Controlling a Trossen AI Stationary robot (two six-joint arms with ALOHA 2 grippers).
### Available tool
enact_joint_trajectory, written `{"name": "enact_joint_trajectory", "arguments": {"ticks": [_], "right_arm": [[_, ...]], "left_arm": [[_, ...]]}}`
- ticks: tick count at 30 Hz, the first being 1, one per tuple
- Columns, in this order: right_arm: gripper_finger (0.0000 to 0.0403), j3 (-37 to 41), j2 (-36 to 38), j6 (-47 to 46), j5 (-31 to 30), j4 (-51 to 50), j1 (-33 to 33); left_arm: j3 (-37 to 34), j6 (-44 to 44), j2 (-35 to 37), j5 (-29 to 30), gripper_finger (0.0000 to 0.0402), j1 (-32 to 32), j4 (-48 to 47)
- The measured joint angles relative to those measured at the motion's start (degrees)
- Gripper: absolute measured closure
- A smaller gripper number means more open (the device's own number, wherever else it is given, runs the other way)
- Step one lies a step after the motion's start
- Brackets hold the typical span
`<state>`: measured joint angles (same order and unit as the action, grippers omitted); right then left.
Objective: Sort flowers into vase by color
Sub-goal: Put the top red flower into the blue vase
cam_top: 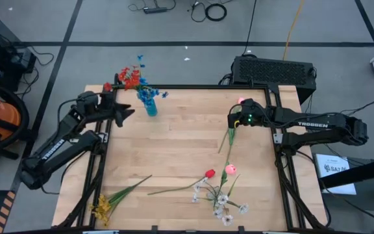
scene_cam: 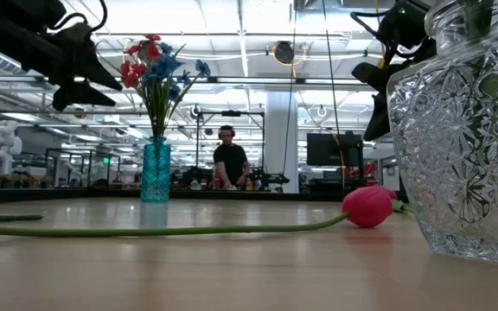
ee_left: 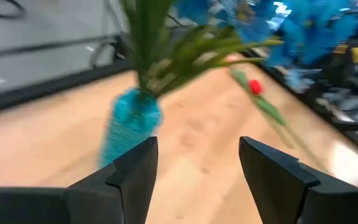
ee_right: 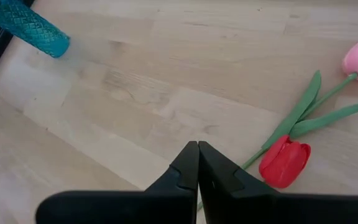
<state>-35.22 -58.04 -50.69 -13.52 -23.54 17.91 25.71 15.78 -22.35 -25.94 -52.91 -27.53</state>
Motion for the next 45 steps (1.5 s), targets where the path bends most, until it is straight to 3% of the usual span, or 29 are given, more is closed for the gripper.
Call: {"name": "enact_joint_trajectory", "arguments": {"ticks": [4, 10, 15, 20, 27, 35, 45], "right_arm": [[0.0403, 0.0, 0.0, 0.0, 0.0, -0.9, 0.0], [0.0403, 0.0, 0.0, 2.4, -0.1, -2.0, 0.0], [0.0403, 0.0, 0.0, -2.8, -0.2, -3.6, 0.0], [0.0393, 0.0, 0.0, -6.5, 0.3, -10.9, 0.0], [0.0349, 0.0, 0.0, -11.1, 4.0, -23.9, 0.0], [0.0289, 0.0, -1.3, -9.9, 6.9, -18.8, -0.2], [0.0266, 0.0, -16.1, -10.3, 8.0, -14.3, -2.6]], "left_arm": [[0.0, 4.2, 0.3, 0.2, 0.0171, 4.6, 0.0], [0.0, 8.3, 0.3, 12.2, 0.0171, 16.5, 7.6], [0.0, 11.0, -1.5, 24.1, 0.0171, 28.0, 12.7], [0.0, 15.5, -6.7, 32.0, 0.0171, 38.1, 14.9], [0.0, 20.6, -17.3, 37.9, 0.0171, 49.1, 27.2], [0.0, 21.5, -26.6, 41.9, 0.0171, 55.4, 36.3], [0.0, 21.6, -28.6, 44.3, 0.0171, 57.3, 40.6]]}}
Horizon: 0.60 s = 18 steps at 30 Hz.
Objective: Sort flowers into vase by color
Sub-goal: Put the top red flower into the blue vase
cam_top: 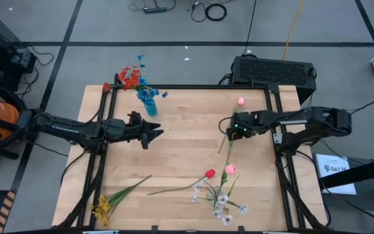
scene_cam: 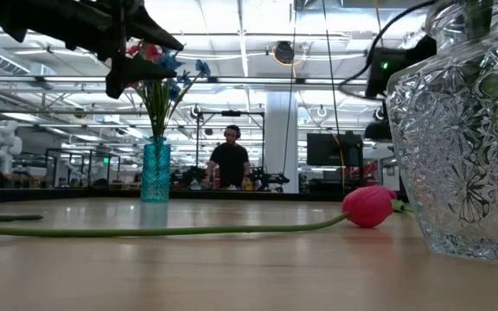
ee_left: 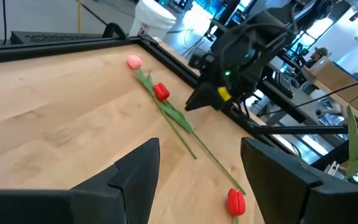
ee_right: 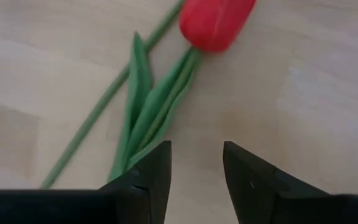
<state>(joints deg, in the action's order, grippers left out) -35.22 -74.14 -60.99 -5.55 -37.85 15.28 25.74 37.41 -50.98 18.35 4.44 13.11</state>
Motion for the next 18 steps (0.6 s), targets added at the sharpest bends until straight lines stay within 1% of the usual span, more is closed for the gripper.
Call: {"name": "enact_joint_trajectory", "arguments": {"ticks": [5, 8, 11, 18], "right_arm": [[0.0266, 0.0, -3.9, 0.1, 1.5, 4.1, 0.0], [0.0266, 0.0, -4.6, -0.5, 4.1, 5.3, 0.0], [0.0266, 0.0, -4.3, -2.3, 6.0, 5.3, 0.0], [0.0266, 0.0, -2.3, -4.1, 5.9, 6.8, 0.0]], "left_arm": [[0.0, 0.0, 0.0, 0.2, 0.0171, 0.2, -0.1], [0.0, -0.2, 0.0, 0.3, 0.0171, 0.2, -0.2], [0.0, -0.2, 0.0, 0.3, 0.0171, 0.2, -0.3], [0.0, -0.2, 0.0, 0.2, 0.0171, 0.2, -2.1]]}}
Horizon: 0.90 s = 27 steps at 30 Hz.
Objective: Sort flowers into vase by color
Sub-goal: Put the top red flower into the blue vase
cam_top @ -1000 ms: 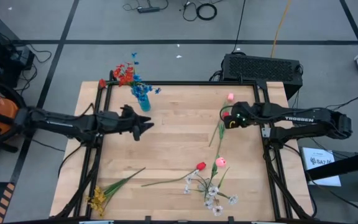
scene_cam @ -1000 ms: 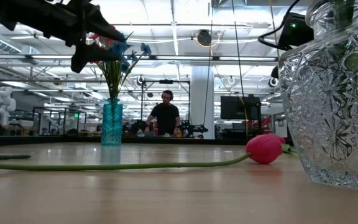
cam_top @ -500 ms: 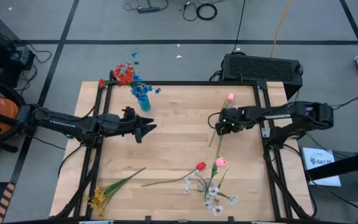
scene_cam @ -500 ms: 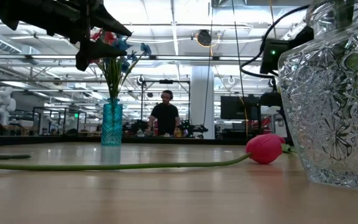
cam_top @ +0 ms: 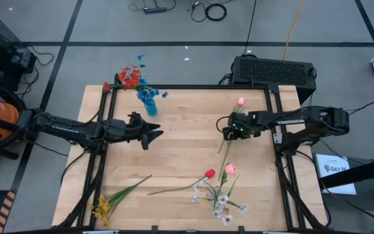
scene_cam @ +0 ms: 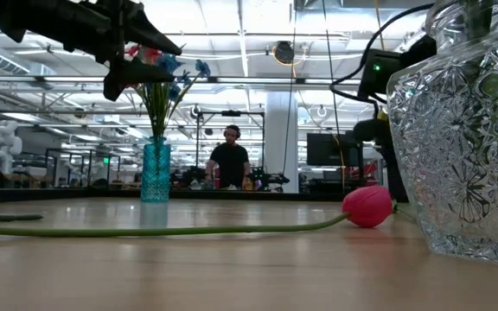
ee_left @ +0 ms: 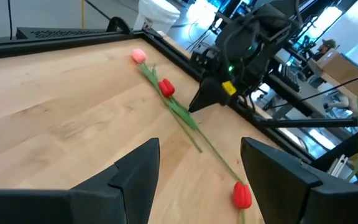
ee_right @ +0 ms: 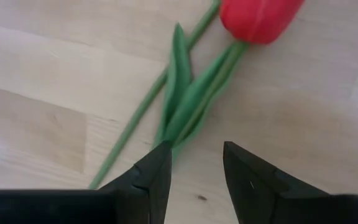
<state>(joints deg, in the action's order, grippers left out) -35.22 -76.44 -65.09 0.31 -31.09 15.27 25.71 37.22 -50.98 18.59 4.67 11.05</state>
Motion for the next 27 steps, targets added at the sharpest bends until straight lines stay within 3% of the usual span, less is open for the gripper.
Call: {"name": "enact_joint_trajectory", "arguments": {"ticks": [7, 16, 19, 23, 27], "right_arm": [[0.0266, 0.0, -1.3, -0.3, -4.7, 3.7, 0.2], [0.0269, -0.8, -10.5, 1.3, -4.0, 5.6, 2.0], [0.0298, -0.7, -10.5, 2.8, -4.3, 5.4, 1.9], [0.0381, 0.0, -7.7, 4.3, -5.3, 5.0, 1.9], [0.0388, 0.2, -4.4, 4.5, -5.5, 3.1, 2.4]], "left_arm": [[0.0, 0.0, 0.0, 0.0, 0.0171, 0.0, -1.5], [0.0, -0.2, 0.0, 0.0, 0.0171, 0.0, -2.6], [0.0, -0.1, 0.0, 0.0, 0.0171, 0.0, -3.1], [0.0, -0.2, 0.0, -0.1, 0.0171, 0.0, -3.1], [0.0, -0.2, 0.0, -0.1, 0.0171, 0.0, -3.1]]}}
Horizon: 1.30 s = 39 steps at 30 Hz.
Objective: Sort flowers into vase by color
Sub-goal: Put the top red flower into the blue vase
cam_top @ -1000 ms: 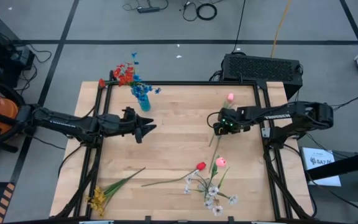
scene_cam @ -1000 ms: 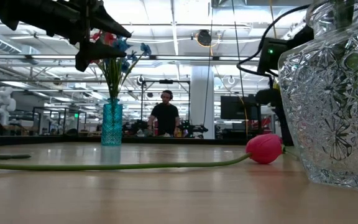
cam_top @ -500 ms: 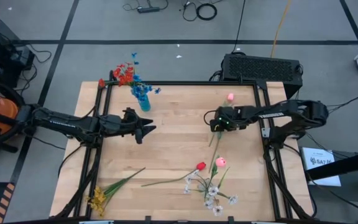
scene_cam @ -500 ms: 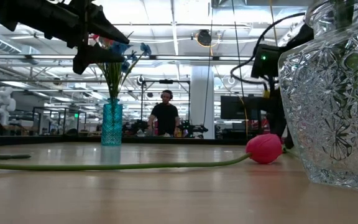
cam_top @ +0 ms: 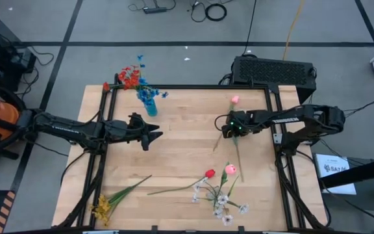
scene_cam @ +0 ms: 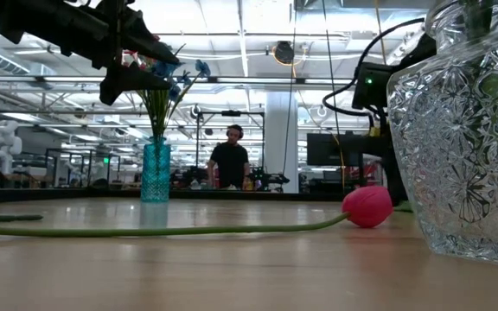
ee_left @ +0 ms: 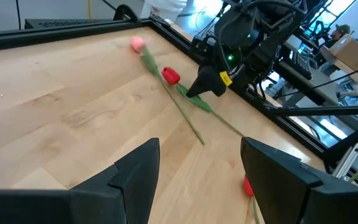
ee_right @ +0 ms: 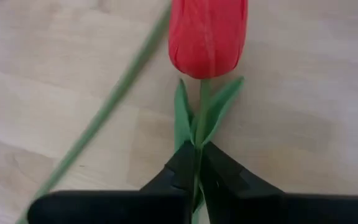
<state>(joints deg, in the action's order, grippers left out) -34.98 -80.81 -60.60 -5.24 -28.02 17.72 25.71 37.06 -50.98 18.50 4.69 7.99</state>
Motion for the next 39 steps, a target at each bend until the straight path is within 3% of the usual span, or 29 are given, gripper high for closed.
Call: {"name": "enact_joint_trajectory", "arguments": {"ticks": [10, 14, 18, 21, 26, 31, 39], "right_arm": [[0.0400, 0.0, 18.8, -1.5, 0.8, -1.1, 0.0], [0.0400, -0.1, 29.5, -0.4, -3.0, 1.0, -0.2], [0.0400, -0.1, 38.0, 5.2, -8.8, 11.6, -0.8], [0.0400, -0.2, 40.2, 15.4, -9.9, 25.5, -1.4], [0.0400, -0.3, 35.5, 35.4, -6.3, 45.1, -3.6], [0.0400, -0.2, 24.6, 36.4, -4.7, 58.8, -5.5], [0.0401, -1.6, 3.3, 48.4, 2.7, 98.3, -7.0]], "left_arm": [[0.0, -0.1, 0.0, -0.3, 0.0171, 0.0, 0.0], [0.0, -8.7, 0.0, 0.3, 0.0171, -0.5, -1.0], [0.0, -11.9, 0.0, 0.5, 0.0171, -0.5, -0.8], [0.0, -12.0, 0.0, 0.5, 0.0171, -0.5, -0.8], [0.0, -14.2, 0.6, 0.6, 0.0171, -0.5, -1.2], [0.0, -17.7, 4.1, 1.5, 0.0171, -0.5, -1.7], [0.0, -17.6, 15.3, 5.8, 0.0171, -0.5, -14.1]]}}
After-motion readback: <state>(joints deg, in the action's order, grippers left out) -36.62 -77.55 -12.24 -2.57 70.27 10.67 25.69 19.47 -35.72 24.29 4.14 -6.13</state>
